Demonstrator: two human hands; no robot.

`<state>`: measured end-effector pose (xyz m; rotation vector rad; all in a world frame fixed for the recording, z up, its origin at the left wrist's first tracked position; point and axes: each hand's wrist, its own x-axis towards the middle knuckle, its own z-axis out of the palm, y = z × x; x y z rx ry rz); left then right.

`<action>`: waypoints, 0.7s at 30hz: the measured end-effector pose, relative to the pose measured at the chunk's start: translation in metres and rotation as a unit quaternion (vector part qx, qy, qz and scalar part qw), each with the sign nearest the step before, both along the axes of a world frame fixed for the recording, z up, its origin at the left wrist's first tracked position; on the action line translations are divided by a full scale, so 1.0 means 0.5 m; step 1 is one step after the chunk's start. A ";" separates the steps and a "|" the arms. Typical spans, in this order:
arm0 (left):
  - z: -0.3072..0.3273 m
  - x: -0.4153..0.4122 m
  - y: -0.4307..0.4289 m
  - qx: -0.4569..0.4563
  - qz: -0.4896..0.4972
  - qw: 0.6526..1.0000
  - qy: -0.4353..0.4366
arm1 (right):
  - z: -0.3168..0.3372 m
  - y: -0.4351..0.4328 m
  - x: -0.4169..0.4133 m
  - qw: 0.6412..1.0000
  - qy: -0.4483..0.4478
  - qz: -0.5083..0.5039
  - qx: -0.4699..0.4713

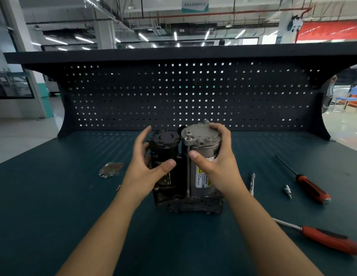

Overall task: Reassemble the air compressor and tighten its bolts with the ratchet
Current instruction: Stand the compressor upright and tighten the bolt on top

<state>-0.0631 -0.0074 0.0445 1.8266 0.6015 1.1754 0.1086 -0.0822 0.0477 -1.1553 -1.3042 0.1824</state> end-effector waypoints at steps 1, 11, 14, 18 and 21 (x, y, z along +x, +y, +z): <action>0.004 0.005 0.007 0.022 0.000 1.000 0.014 | 0.001 -0.001 0.001 1.000 0.004 0.000 0.000; 0.032 0.066 0.010 0.050 -0.008 0.998 0.041 | -0.015 -0.037 0.062 0.993 -0.013 0.001 -0.119; 0.027 0.065 0.015 0.045 -0.012 0.998 0.035 | -0.058 -0.115 0.149 0.945 -0.161 -0.128 -0.255; 0.027 0.071 0.019 0.035 -0.012 0.999 0.030 | -0.124 -0.217 0.251 0.704 -0.359 -0.221 -0.572; 0.032 0.079 0.018 0.036 -0.009 0.999 0.027 | -0.144 -0.247 0.263 0.728 -0.356 -0.211 -0.546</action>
